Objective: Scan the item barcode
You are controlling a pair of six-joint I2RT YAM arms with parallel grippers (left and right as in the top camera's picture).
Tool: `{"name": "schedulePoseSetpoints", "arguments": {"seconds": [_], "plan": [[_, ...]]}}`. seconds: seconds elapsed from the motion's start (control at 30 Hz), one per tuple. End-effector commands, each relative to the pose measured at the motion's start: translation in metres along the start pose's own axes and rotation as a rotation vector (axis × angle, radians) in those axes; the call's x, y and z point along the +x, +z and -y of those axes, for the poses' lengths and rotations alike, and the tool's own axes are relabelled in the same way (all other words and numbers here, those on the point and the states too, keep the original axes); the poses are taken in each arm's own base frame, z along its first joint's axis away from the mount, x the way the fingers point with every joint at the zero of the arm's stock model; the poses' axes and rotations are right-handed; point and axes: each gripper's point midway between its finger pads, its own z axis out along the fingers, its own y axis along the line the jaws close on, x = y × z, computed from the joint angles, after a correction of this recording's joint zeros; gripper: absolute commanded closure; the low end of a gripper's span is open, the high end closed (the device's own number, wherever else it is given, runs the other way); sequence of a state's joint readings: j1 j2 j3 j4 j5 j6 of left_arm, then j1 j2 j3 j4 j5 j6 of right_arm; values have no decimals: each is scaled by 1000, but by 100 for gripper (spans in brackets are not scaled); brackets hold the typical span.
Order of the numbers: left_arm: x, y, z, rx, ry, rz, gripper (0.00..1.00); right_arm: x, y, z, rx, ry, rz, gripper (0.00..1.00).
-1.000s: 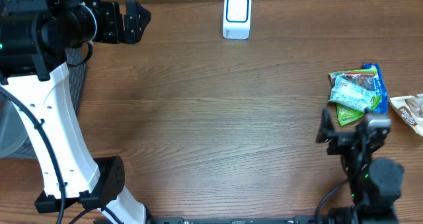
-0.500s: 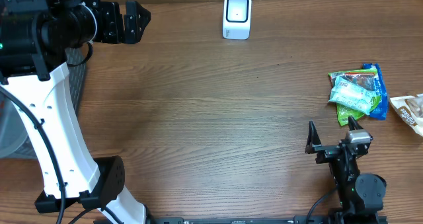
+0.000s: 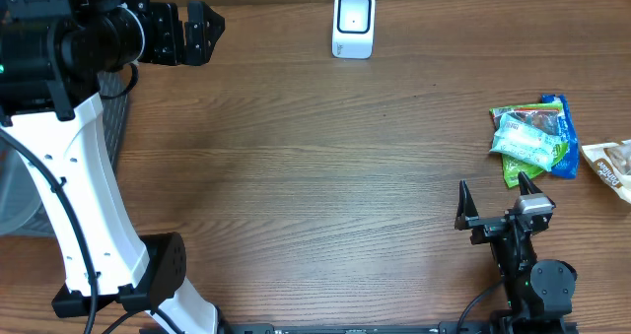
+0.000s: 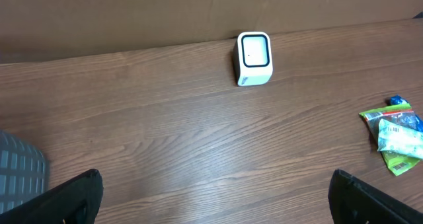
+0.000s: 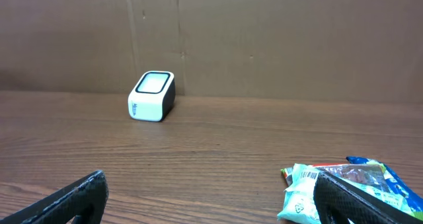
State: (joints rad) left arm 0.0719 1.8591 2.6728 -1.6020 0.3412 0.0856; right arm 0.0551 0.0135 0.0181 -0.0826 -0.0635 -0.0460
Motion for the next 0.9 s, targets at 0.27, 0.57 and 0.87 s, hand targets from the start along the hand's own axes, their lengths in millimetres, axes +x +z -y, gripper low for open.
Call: {"name": "schedulePoseSetpoints", "arguments": {"seconds": [0.27, 0.57, 0.87], "plan": [[-1, 2, 5, 19, 24, 2, 0, 1, 0, -3, -13, -5, 7, 0], [8, 8, -2, -11, 13, -44, 0, 1, 0, -3, -13, -5, 7, 0], [38, 11, -28, -158, 20, -62, 1, 1, 0, -3, -13, -5, 7, 0]]}}
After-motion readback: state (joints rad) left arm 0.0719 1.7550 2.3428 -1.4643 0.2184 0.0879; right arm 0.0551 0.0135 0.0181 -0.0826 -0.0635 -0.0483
